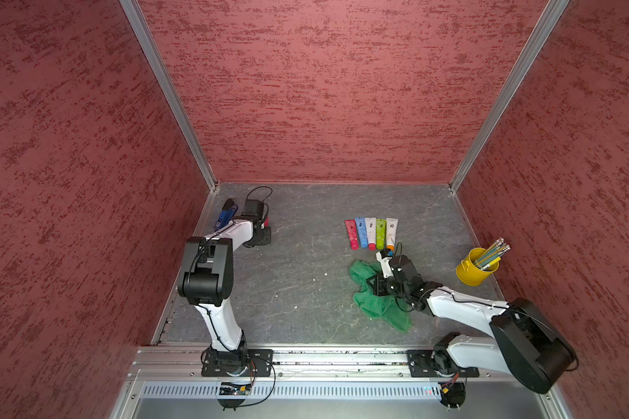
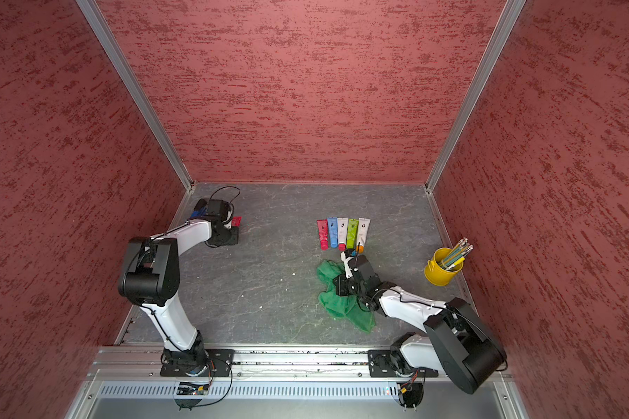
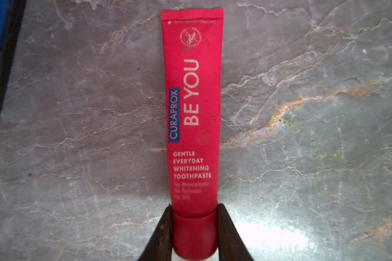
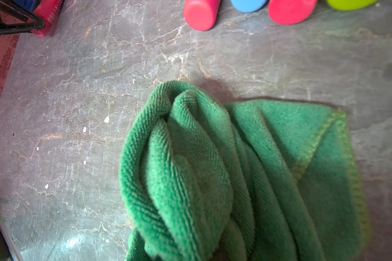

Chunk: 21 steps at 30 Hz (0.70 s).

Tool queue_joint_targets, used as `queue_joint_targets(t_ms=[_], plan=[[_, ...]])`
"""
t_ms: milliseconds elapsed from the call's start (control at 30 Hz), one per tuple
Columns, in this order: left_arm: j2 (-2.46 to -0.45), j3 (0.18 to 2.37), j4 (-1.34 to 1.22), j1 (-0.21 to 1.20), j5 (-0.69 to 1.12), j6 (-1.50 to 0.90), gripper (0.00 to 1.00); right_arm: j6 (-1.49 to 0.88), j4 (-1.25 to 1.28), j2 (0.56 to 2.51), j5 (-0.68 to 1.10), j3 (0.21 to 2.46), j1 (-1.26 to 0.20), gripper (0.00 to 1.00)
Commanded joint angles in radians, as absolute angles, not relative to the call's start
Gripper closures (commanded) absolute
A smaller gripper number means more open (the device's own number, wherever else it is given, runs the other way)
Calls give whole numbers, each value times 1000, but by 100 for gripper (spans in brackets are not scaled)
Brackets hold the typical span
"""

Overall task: Wipe the surface of the toothpaste tube
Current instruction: Place the toothpaste at the center of the board.

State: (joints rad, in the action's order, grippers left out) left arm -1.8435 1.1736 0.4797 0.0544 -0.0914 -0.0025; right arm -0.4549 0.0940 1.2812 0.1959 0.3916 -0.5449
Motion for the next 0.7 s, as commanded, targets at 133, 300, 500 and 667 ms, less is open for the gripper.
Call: queue_joint_targets(t_ms=[133,300,500,667], plan=[[-1866,1162,509,67,-114,17,77,-439,117,1267,207,380,-540,100],[-1869,1155,517,79,-150,8,54,-440,119,1259,207,377,-540,100],[-1878,1170,544,95,-178,-4,46,-442,121,1251,205,374,-540,100],[-1788,1161,578,178,-234,-67,44,-441,123,1246,204,371,-540,100]])
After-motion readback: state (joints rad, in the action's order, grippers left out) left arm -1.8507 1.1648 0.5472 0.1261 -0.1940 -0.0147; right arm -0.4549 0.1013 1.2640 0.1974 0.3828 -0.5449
